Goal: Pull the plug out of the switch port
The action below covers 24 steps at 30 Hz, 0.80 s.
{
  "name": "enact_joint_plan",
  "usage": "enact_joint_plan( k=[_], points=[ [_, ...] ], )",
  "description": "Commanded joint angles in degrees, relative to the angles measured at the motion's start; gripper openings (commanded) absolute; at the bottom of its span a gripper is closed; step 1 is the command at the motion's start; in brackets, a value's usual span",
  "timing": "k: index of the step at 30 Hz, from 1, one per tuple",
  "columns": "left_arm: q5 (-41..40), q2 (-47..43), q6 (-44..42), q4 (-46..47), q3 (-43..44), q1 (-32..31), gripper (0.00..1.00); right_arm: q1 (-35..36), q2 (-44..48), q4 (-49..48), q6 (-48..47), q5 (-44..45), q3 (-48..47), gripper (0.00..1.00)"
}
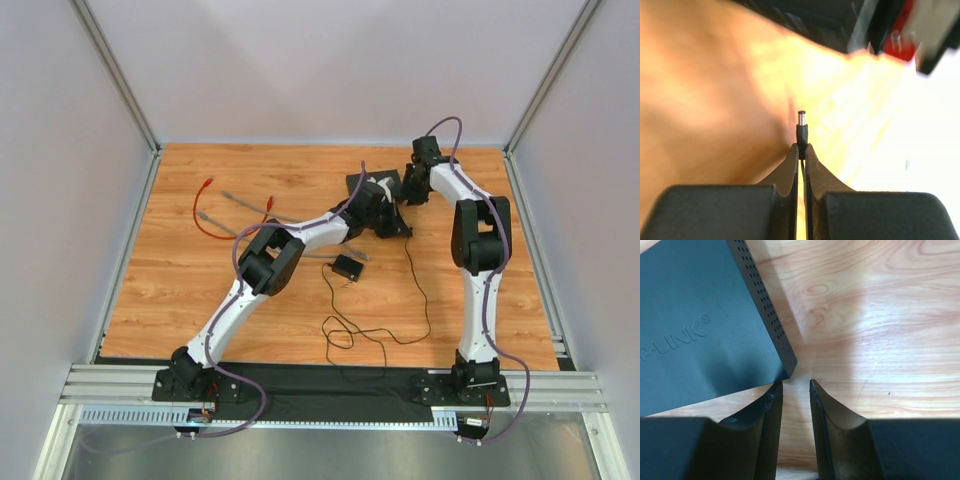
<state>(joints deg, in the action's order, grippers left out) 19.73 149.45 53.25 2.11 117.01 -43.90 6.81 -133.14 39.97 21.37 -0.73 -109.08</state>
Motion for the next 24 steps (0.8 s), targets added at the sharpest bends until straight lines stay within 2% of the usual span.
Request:
enact_joint_plan(
  k=[1,3,10,18,24],
  points=[
    [3.7,-0.7,0.4,-4.2,-2.7,0.0,0.0,-0.5,5.2,-6.4,0.8,1.6,6.3,0.31],
    [3.7,-1.4,0.6,-3.2,-4.2,0.6,0.0,-0.8,8.4,-8.9,0.8,1.6,10.1,0.32],
    [-1.2,-9.7,-0.7,1.0,-15.2,1.8,0.0,-1.0,10.4,-10.6,0.5,-1.2,12.1,0.32],
    [-10.0,-20.2,3.3,12.8,-31.8,2.1,0.0,-0.5,11.1,-14.4,-0.1,-6.7,12.2,0.41],
    [-8.7,-22.0,6.2,27.4,-41.6,1.9,0.0,3.1,11.6,-14.6,-2.5,-5.6,10.6,0.44]
  ],
)
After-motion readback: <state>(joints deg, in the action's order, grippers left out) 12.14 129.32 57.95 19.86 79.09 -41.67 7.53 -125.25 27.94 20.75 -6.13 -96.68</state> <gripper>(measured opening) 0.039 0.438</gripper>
